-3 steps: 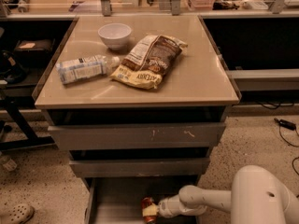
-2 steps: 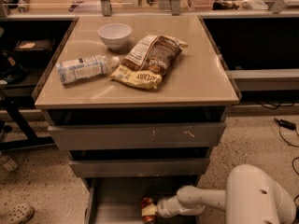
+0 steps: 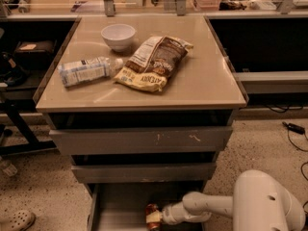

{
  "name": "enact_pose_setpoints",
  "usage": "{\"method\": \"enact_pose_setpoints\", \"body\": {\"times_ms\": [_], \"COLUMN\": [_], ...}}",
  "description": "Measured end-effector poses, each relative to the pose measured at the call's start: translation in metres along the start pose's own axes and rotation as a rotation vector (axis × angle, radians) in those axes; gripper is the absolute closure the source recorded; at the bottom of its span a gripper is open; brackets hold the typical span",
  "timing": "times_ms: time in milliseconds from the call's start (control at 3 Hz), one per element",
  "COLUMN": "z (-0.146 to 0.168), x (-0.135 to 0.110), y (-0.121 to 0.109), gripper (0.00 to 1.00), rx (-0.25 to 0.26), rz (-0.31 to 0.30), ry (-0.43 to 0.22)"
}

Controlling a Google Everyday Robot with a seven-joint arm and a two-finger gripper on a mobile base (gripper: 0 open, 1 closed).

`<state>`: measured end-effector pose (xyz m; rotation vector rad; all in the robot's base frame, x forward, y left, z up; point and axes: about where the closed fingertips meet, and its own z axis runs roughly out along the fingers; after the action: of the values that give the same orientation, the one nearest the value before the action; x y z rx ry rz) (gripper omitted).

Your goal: Place coke can into bottom drawer

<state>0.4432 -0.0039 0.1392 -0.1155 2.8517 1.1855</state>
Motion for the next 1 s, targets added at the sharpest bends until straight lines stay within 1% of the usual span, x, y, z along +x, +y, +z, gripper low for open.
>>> {"method": "enact_pose_setpoints", "body": {"times_ms": [667,1000], "z": [0.0000,0.0001], "x": [0.0000,0.0001], "y": [0.0000,0.0001], "gripper": [0.14,0.00], "rx": [0.000,0.000], "rz": [0.000,0.000], "ry": [0.000,0.000]}}
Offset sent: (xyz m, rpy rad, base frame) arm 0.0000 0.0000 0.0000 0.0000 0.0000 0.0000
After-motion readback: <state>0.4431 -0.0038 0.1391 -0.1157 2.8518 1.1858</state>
